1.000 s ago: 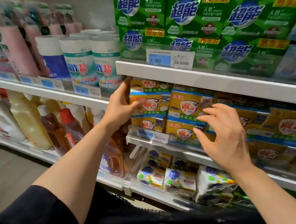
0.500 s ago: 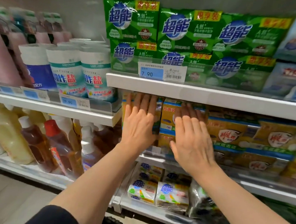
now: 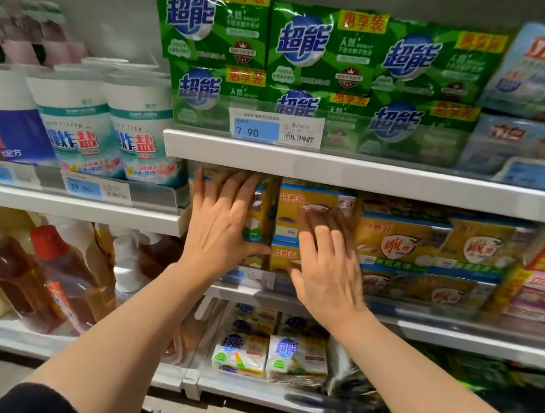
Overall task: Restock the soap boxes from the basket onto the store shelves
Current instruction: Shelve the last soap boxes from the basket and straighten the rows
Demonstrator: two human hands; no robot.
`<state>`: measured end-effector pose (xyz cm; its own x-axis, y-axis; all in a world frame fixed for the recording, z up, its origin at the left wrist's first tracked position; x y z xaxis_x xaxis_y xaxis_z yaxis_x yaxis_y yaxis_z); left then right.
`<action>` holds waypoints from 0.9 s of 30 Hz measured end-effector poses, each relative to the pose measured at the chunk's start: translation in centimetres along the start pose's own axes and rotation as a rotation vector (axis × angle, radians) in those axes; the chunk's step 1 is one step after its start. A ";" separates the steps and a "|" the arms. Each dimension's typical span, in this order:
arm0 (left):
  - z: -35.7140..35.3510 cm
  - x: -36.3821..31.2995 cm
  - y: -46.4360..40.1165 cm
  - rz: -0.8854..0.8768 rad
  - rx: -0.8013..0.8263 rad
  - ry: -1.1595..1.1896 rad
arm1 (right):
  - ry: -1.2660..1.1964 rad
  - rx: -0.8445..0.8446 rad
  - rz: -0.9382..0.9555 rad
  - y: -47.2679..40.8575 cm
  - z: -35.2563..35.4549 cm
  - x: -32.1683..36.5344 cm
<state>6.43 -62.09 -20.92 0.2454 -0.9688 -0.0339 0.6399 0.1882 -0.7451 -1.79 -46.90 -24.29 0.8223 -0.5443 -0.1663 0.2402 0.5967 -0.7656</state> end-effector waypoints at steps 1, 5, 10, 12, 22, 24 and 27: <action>0.1 -0.6 -0.1 -0.012 -0.003 -0.003 | -0.012 0.010 0.014 0.7 0.0 -0.1; -1.1 -4.7 -0.5 -0.253 -0.044 0.007 | -0.030 -0.089 0.087 2.5 1.7 -1.1; -3.4 -8.3 -1.7 -0.239 0.001 -0.012 | -0.048 -0.286 -0.296 3.5 4.3 -4.4; -3.6 -8.6 -2.3 -0.144 0.049 -0.030 | -0.094 -0.279 -0.507 4.2 4.6 -5.9; -3.3 -8.2 -2.4 -0.034 -0.016 0.121 | -0.215 -0.004 -0.902 4.9 3.2 -8.0; -3.1 -8.1 -2.0 -0.026 -0.083 0.163 | -0.195 -0.009 -0.938 4.5 2.9 -7.7; -3.5 -8.1 -1.1 -0.007 -0.152 0.203 | -0.180 -0.068 -0.977 3.9 2.6 -7.4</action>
<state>1.20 -55.04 -22.12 0.0799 -0.9854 -0.1501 0.5203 0.1697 -0.8370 -5.58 -38.98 -24.43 0.3468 -0.6780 0.6481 0.8280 -0.1034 -0.5511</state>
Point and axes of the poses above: each hand's wrist, its own y-axis away from the middle knuckle, its own z-axis out of the back of the hand, x = y × z, the point moved 4 cm from there along -y, towards the middle knuckle, and after that the axes turned 6 degrees about y, right-handed, at the moved point
